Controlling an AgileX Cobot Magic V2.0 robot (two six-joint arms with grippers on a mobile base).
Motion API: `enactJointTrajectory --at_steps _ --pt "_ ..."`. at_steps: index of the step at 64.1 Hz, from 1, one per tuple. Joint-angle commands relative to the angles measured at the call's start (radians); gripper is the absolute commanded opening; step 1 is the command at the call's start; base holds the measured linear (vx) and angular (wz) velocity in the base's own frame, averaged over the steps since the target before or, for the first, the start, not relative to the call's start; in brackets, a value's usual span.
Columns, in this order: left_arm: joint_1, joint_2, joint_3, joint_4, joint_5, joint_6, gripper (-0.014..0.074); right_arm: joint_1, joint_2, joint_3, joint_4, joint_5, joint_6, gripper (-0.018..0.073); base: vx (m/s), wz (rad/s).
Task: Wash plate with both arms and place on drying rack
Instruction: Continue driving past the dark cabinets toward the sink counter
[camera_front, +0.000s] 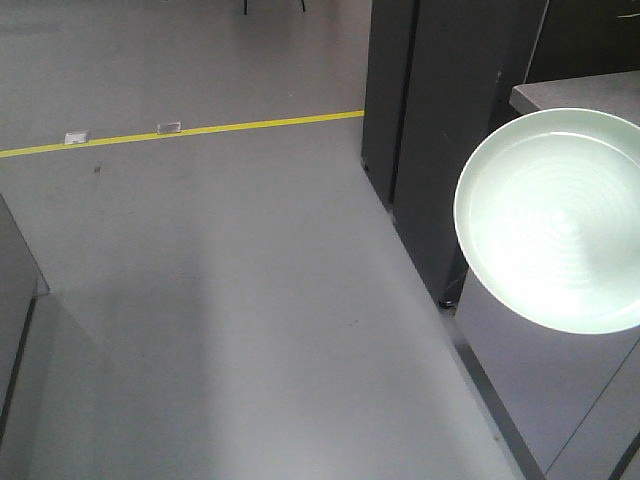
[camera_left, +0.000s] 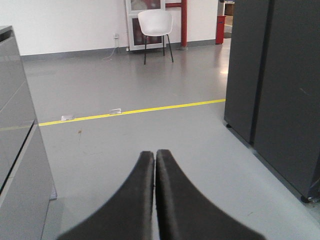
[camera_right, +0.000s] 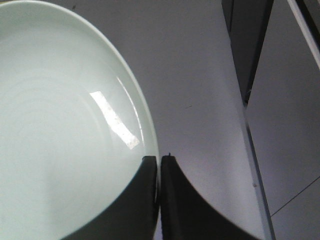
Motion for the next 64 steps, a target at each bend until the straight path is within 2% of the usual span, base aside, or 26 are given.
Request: enactJointTrajectory --at_steps 1,64 --pt "-0.008 -0.015 0.023 -0.002 -0.071 -0.003 -0.0006 -0.007 -0.018 -0.025 0.050 -0.031 -0.007 -0.0006 0.05 -0.15" --pt "-0.008 -0.015 0.023 -0.002 -0.071 -0.003 -0.0006 -0.007 -0.018 -0.025 0.050 -0.031 -0.007 -0.0006 0.07 -0.23"
